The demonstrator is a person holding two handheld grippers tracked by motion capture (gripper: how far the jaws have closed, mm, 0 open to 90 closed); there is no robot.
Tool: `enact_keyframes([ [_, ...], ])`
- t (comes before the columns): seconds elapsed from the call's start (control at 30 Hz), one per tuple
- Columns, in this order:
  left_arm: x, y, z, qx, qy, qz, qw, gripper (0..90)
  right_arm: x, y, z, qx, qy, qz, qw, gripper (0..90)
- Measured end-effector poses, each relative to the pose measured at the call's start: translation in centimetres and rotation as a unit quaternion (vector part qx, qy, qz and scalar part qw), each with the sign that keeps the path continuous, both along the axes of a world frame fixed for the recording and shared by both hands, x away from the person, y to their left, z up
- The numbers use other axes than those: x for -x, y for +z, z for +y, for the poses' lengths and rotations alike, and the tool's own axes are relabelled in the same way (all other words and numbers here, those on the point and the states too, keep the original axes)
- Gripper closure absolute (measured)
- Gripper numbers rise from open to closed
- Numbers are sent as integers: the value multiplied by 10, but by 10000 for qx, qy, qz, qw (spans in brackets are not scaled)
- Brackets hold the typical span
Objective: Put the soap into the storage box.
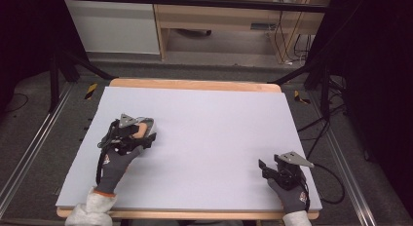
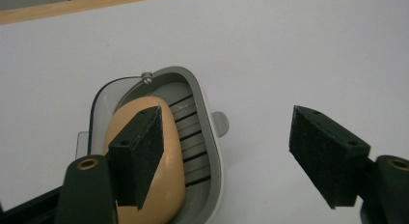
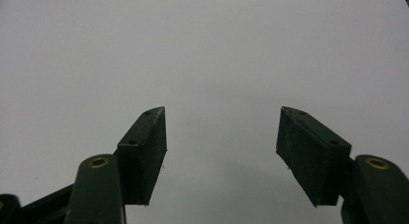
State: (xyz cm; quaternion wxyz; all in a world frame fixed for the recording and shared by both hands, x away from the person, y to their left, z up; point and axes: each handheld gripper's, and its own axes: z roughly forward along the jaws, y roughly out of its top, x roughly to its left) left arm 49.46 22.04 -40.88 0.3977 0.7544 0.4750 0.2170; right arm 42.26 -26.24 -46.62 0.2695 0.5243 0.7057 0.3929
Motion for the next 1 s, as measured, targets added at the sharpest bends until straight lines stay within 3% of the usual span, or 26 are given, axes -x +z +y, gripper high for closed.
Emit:
enact_keyframes([
  [0.3, 29, -6, 17, 85, -133, -93, 9998, 251, 1, 0, -3, -9, -61, 3, 10000, 336],
  [0.53, 47, -19, 39, 66, -46, -31, 10000, 233, 0, -1, -5, -1, -111, 22, 9999, 322],
  [1.0, 60, -54, 75, -37, 582, 264, 9980, 231, -1, -10, -19, 3, -228, 213, 9995, 277],
])
